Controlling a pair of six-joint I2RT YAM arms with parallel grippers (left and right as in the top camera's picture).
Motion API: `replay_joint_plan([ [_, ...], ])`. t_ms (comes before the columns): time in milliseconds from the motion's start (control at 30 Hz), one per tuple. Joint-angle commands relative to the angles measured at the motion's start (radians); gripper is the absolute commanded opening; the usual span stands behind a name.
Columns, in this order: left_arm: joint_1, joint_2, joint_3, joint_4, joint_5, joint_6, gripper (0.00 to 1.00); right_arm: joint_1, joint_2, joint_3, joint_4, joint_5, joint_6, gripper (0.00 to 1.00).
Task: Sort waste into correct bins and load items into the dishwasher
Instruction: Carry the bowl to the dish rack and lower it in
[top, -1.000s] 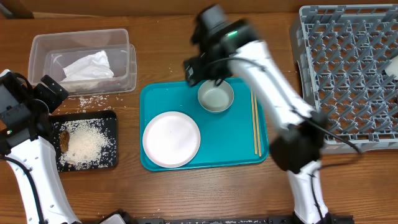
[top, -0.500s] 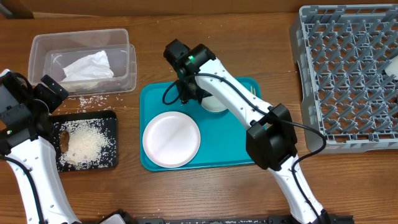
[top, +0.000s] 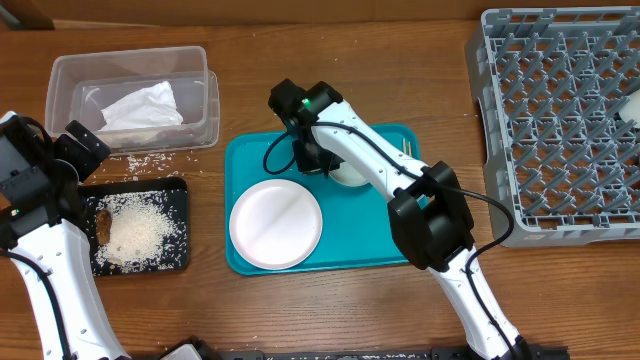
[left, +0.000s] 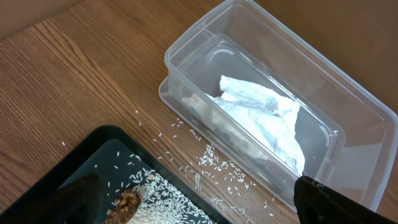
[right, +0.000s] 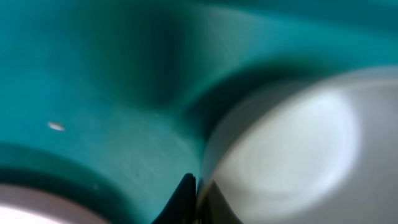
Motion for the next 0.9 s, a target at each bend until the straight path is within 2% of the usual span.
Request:
replay_joint_plan([
  [0, -0.002, -0.019, 0.004, 0.002, -0.008, -0.009, 1.0, -0.004, -0.007, 0.106, -0.034, 0.015, 0.005, 0.04],
  [200, -0.002, -0.019, 0.004, 0.002, -0.008, -0.009, 1.0, -0.054, -0.069, 0.353, -0.211, 0.167, 0.005, 0.04],
  [300, -0.002, -0.019, 0.004, 0.002, -0.008, -0.009, 1.0, -0.136, -0.104, 0.52, -0.303, 0.248, -0.016, 0.04],
  [400, -0.002, -0.019, 0.004, 0.002, -0.008, -0.009, 1.0, -0.259, -0.177, 0.57, -0.302, 0.214, -0.04, 0.04],
  [500, -0.002, -0.019, 0.004, 0.002, -0.008, -0.009, 1.0, -0.438, -0.254, 0.569, -0.302, 0.082, -0.046, 0.04],
  [667, -0.002, -0.019, 0.004, 0.002, -0.008, -0.009, 1.0, -0.84, -0.299, 0.565, -0.302, -0.262, -0.137, 0.04],
  [767, -0.002, -0.019, 0.004, 0.002, -0.008, -0.009, 1.0, -1.03, -0.296, 0.505, -0.301, -0.463, -0.2, 0.04],
  [867, -0.002, -0.019, 0.004, 0.002, -0.008, -0.009, 1.0, -1.182, -0.296, 0.399, -0.292, -0.657, -0.323, 0.04],
])
